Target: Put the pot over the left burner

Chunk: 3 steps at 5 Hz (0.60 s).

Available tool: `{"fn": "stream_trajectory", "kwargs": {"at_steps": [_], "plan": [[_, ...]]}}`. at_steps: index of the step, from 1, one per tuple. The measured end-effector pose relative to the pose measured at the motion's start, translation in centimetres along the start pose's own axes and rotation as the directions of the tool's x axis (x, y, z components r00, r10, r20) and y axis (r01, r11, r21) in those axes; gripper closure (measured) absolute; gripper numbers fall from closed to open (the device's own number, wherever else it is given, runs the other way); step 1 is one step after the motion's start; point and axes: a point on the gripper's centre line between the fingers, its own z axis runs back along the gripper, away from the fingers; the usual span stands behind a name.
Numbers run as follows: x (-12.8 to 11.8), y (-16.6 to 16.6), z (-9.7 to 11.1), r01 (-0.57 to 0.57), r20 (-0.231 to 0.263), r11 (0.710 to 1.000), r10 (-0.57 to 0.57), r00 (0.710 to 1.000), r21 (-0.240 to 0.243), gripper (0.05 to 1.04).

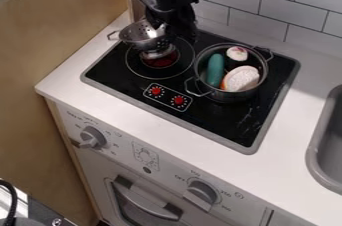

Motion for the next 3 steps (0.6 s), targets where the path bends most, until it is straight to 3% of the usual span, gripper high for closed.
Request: {"fn": "stream_trajectory", "kwargs": {"at_steps": [2, 3], "plan": [[-0.12, -0.11, 0.69, -0.007, -0.019, 1.000, 0.007, 1.000, -0.016, 0.102], [-0.34, -0.57, 1.32, -0.035, -0.089, 0.999, 0.031, 0.996, -0.041, 0.086]]}}
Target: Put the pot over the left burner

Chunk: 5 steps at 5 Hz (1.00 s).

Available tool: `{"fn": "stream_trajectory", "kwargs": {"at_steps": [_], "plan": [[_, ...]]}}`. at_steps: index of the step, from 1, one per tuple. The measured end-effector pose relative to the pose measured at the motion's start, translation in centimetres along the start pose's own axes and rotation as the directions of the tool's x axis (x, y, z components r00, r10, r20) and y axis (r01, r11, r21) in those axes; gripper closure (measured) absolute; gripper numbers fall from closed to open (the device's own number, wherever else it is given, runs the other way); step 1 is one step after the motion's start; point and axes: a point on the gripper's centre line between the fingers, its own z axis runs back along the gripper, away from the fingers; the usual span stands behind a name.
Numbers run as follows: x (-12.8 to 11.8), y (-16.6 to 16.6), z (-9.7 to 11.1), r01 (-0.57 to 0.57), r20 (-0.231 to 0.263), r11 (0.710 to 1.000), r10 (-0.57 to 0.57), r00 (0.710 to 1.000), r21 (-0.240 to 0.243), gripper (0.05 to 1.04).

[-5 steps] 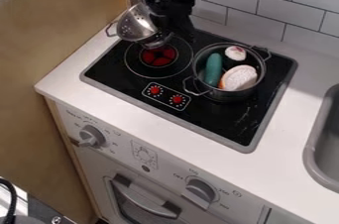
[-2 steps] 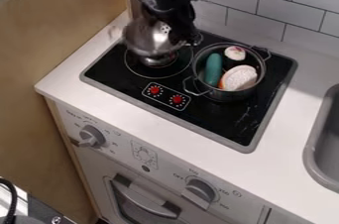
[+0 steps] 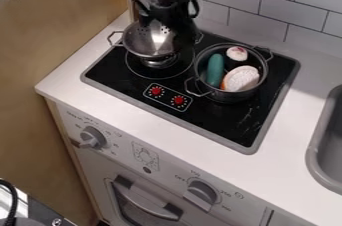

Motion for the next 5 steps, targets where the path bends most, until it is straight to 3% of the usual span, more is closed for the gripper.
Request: {"fn": "stream_trajectory", "kwargs": {"at_steps": [2, 4, 5], "plan": [[-1.4, -0.9, 4.4, -0.108, -0.198, 0.992, 0.094, 0.976, -0.063, 0.086], [-2.7, -3.3, 7.3, -0.224, -0.285, 0.971, 0.191, 0.939, -0.084, 0.086], [-2.8, -4.5, 8.3, -0.257, -0.306, 0.962, 0.219, 0.927, -0.090, 0.086]]}}
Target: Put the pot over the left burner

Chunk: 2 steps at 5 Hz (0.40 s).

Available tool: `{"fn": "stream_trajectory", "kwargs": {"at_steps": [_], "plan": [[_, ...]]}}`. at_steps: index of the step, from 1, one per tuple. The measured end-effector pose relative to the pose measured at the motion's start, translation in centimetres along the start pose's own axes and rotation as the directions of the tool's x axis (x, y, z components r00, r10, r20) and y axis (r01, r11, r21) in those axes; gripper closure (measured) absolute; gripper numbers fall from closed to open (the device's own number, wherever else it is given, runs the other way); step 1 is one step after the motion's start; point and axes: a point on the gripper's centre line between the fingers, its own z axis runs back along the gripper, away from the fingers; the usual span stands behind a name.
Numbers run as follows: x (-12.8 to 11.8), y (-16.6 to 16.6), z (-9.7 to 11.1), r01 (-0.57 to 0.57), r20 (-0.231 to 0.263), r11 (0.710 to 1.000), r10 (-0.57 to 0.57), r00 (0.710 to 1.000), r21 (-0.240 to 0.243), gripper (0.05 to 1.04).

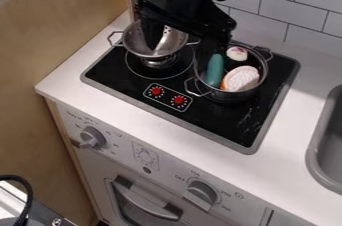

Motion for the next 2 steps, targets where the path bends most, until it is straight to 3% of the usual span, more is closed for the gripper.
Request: {"fn": "stream_trajectory", "kwargs": {"at_steps": [2], "plan": [[-0.84, -1.03, 0.37, -0.048, -0.042, 0.998, 0.046, 0.998, -0.040, 0.086]]}}
